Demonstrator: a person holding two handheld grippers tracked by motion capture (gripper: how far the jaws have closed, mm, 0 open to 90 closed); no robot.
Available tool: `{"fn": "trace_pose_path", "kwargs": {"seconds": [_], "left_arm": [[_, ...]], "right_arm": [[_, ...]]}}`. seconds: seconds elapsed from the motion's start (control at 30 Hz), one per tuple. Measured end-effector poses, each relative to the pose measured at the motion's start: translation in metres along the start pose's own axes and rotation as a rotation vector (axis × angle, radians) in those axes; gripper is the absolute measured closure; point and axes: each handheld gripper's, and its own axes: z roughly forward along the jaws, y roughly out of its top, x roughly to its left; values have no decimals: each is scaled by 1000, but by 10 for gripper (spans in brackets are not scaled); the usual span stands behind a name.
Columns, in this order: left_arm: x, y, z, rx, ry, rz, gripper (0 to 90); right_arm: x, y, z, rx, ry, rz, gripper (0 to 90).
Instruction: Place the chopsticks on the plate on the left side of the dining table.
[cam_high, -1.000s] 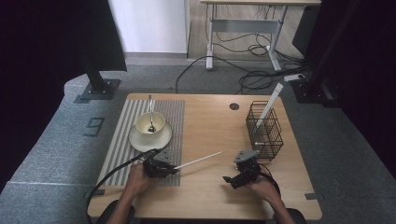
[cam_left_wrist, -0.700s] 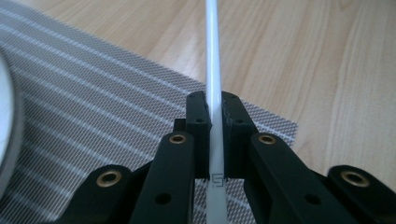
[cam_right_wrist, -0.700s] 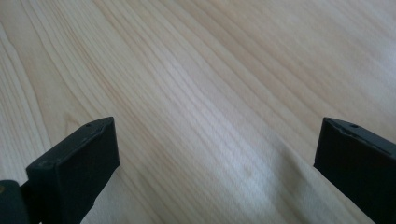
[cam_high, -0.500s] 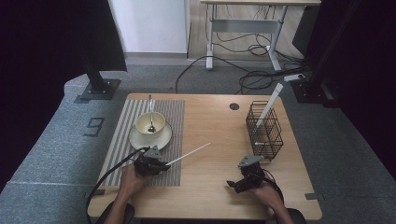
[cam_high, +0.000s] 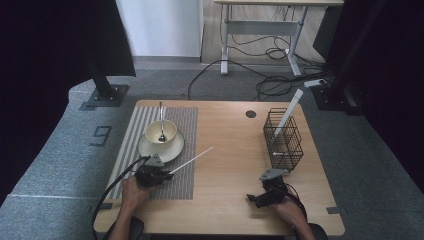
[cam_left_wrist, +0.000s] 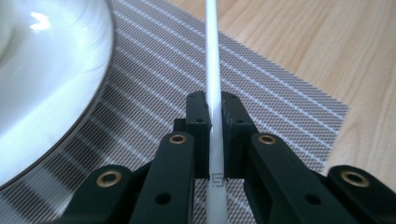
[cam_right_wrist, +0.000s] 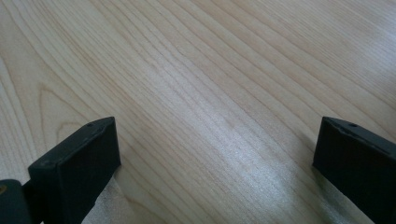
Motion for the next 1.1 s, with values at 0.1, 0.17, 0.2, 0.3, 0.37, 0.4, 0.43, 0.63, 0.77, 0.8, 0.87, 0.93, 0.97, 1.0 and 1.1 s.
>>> {"fn": "trace_pose_path", "kwargs": {"seconds": [0.1,0.17,0.2,0.3,0.37,0.4,0.43,0.63,0.77,0.8,0.87,0.93,0.97,1.0,1.1], "left_arm": [[4,-4,-3,-1,17,-25,837],[7,-6,-4,2,29,-40,837],[8,-7,-5,1,35,-47,837],[12,-10,-8,5,56,-67,837],[14,-11,-10,4,68,-78,837],[15,-12,-11,4,75,-84,837],[16,-13,-12,3,79,-92,837],[21,-16,-16,4,118,-130,837],[24,-19,-17,11,136,-157,837],[25,-19,-17,14,141,-161,837],[26,-20,-17,17,152,-171,836],[28,-21,-18,11,159,-181,836],[28,-22,-18,11,164,-186,836],[29,-22,-18,12,169,-191,836],[32,-25,-19,9,179,-210,835]], "right_arm": [[0,-2,1,-10,-8,-4,0],[0,-2,1,-24,-10,2,0],[0,-3,1,-29,-12,1,0],[0,-3,2,-34,-15,0,0],[0,-3,2,-34,-15,0,0],[0,-3,2,-34,-15,0,0],[0,-3,2,-34,-15,0,0],[0,-3,2,-34,-15,0,0],[0,-3,2,-34,-15,1,0],[0,-3,2,-34,-15,0,0],[0,-3,2,-34,-15,0,0],[0,-3,2,-34,-15,0,0],[0,-3,2,-34,-15,0,0],[0,-3,2,-34,-15,1,0],[0,-3,2,-34,-15,1,0]]}}
